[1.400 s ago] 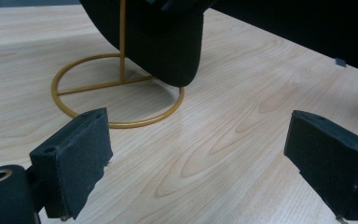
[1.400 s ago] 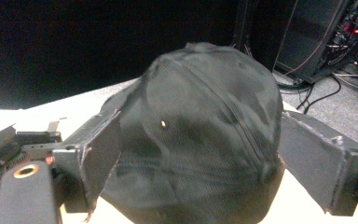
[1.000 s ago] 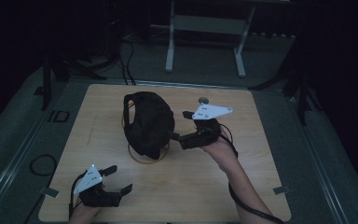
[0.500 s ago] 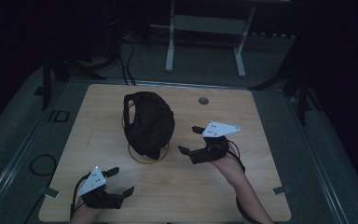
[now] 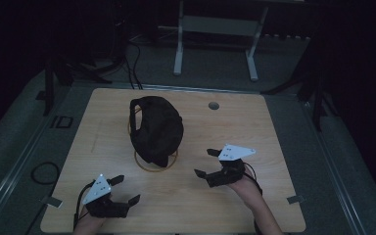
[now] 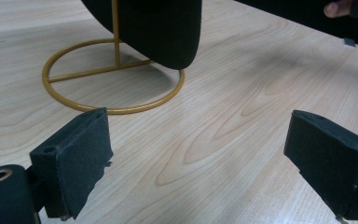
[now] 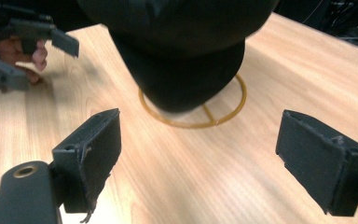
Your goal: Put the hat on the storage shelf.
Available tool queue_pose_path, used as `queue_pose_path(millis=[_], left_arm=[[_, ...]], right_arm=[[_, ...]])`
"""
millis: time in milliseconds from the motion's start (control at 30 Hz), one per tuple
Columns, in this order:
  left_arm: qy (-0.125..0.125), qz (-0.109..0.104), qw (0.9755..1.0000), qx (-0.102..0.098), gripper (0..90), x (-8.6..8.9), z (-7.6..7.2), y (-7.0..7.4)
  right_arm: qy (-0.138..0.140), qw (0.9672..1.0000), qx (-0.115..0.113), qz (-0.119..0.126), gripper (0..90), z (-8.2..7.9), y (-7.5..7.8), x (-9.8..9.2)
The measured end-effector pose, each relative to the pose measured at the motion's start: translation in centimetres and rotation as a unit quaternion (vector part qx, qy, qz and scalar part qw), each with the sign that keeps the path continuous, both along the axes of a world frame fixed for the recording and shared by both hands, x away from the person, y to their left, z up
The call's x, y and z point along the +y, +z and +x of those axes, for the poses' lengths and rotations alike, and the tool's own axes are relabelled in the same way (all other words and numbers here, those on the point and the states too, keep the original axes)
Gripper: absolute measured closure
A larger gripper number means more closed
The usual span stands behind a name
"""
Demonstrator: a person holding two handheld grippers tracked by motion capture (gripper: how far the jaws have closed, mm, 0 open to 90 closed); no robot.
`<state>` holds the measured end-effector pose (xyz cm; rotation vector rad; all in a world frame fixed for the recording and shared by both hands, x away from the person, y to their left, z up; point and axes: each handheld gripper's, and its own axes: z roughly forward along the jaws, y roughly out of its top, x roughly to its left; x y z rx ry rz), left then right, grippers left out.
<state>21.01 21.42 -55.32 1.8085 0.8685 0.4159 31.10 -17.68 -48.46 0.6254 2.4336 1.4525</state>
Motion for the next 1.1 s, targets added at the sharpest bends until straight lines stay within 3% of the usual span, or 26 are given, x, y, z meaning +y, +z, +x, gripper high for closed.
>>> queue_pose_path(millis=[600, 1100], left_arm=[[0.002, 0.001, 1.0000, 0.001, 7.8, 0.0, 0.0, 0.1], [0.001, -0.001, 1.0000, 0.002, 7.8, -0.1, 0.0, 0.0]], right_arm=[[-0.012, 0.9996, 0.023, -0.011, 14.1, -1.7, -4.3, -3.8], [-0.039, 0.9986, 0.030, -0.021, 14.4, -2.9, -5.7, -7.0]])
